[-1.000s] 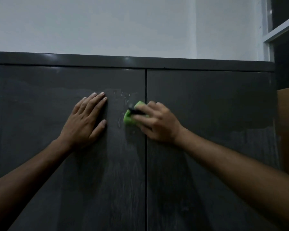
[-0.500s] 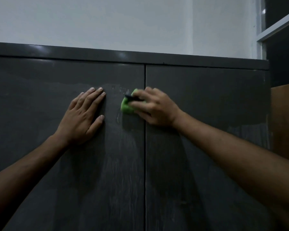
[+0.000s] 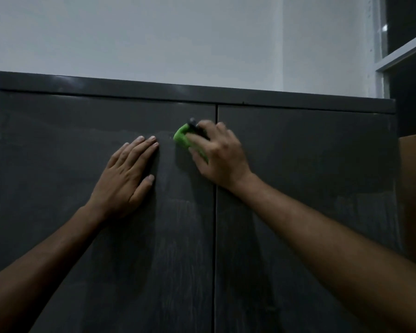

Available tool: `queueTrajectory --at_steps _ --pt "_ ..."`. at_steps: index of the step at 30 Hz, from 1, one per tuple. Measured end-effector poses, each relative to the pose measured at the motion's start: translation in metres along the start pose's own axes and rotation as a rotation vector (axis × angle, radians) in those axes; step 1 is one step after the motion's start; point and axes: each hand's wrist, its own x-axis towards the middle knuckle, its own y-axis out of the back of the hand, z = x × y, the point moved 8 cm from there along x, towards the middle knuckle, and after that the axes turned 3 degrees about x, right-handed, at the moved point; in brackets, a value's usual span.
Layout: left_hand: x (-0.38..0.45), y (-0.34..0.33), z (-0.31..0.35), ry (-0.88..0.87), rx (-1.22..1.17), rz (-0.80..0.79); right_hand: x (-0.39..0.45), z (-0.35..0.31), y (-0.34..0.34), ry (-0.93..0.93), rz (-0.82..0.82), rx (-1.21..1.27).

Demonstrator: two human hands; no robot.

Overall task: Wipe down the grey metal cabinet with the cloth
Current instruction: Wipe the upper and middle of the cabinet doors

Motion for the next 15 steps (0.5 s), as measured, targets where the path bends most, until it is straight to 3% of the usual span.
queueTrajectory --at_steps 2,4,6,9,10,11,15 --pt "-0.001 0.004 0.0 -0.01 -0.017 0.007 -0.029 -0.045 -0.018 0.415 -0.183 0.045" --pt "-0.002 0.009 -0.001 -0.018 -0.008 0.01 -0.04 -0.052 -0.02 0.657 -0.313 0.046" --pt "-0.005 0.013 -0.003 -0.017 0.01 0.02 -0.015 -0.032 -0.012 0.57 -0.234 -0.005" --pt "-0.009 0.017 -0.015 0.027 0.013 0.031 0.015 0.005 0.001 0.022 0.023 -0.001" --pt "-0.013 0.018 -0.02 0.038 0.019 0.04 0.009 0.0 -0.005 -0.077 0.054 0.015" --pt "-0.016 0.02 -0.024 0.043 0.029 0.048 0.001 -0.017 -0.014 -0.058 0.05 0.037" --pt "-0.03 0.026 -0.041 0.05 0.052 0.049 -0.031 -0.086 -0.04 0.586 -0.261 0.057"
